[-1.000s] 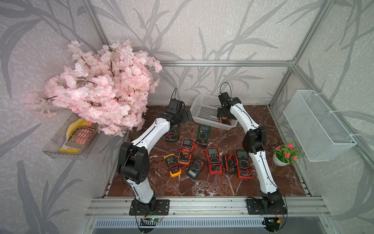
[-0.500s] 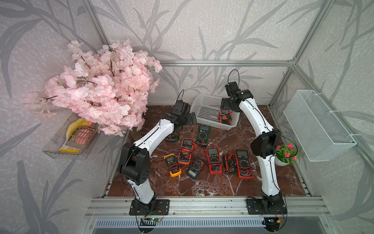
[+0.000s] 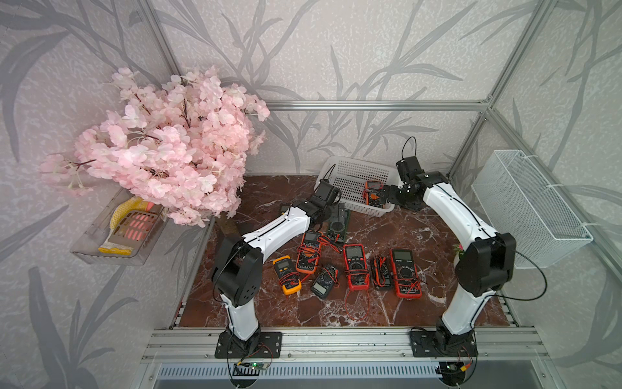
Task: Put the multimeter into the basket
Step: Place the multimeter in the basket, then pick up the multimeter from the center of the board.
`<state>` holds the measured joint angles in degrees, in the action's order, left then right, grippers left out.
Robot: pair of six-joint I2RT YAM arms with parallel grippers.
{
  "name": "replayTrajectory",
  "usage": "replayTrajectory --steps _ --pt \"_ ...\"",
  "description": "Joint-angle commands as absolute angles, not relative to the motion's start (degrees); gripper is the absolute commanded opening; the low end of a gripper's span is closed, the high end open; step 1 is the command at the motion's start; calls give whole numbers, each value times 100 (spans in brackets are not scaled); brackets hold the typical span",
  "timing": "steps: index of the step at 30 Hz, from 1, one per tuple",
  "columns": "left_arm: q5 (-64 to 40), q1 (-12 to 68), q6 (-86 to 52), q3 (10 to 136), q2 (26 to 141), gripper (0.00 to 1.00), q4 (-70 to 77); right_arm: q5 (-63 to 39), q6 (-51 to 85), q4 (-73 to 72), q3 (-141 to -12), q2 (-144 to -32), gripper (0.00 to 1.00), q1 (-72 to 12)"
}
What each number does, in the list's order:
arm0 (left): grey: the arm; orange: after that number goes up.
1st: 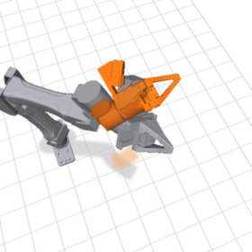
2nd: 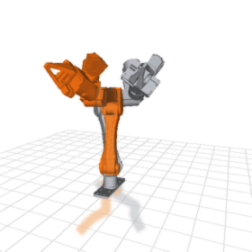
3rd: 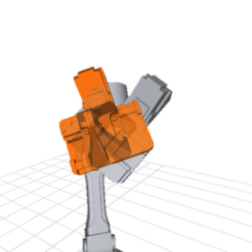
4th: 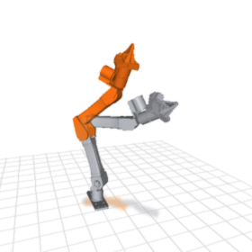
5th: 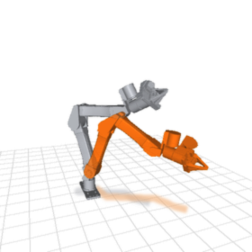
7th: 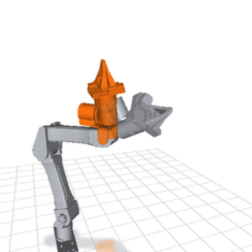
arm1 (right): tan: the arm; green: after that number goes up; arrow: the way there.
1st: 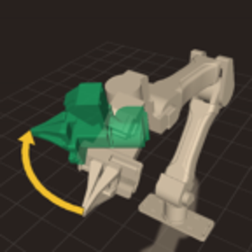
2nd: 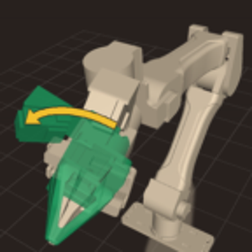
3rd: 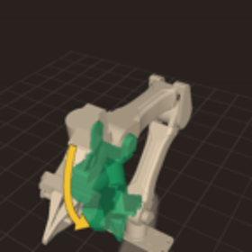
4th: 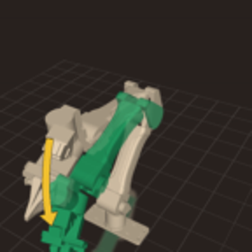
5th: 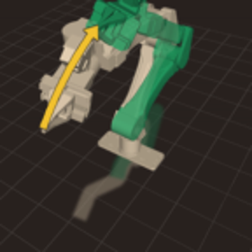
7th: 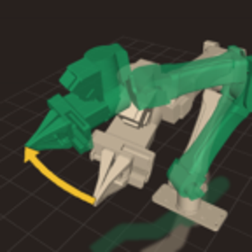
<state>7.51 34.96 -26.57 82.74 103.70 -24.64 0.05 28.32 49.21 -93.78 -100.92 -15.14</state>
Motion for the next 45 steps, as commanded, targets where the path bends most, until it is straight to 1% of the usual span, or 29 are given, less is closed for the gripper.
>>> replayTrajectory --steps 1,5,12,18,22,26,35,45 --pt "1124 3628 -2663 8201 10605 100 -2312 -740 3024 3925 -8583 -9357 99 -1503" --pt "1162 3717 -2724 8264 10838 100 -2290 -978 3107 3788 -7868 -8923 99 -1503" --pt "1279 3894 -3141 8548 11049 100 -2686 -1009 2952 3963 -7316 -8446 99 -1501" --pt "1256 4245 -4152 9201 11138 100 -3865 -791 2959 4131 -7108 -8437 99 -1494" --pt "998 4401 -4811 9610 11242 100 -4626 -773 3039 4096 -7036 -8562 99 -1472" --pt "571 4453 -5354 9838 11461 100 -5078 -787 3098 4129 -7056 -8673 99 -1417" --pt "405 4784 -5963 9852 11681 100 -5366 -666 3053 4174 -7026 -8872 99 -1089" --pt "243 5017 -6082 9657 11693 100 -5265 -821 3090 4065 -6943 -8881 99 -923"
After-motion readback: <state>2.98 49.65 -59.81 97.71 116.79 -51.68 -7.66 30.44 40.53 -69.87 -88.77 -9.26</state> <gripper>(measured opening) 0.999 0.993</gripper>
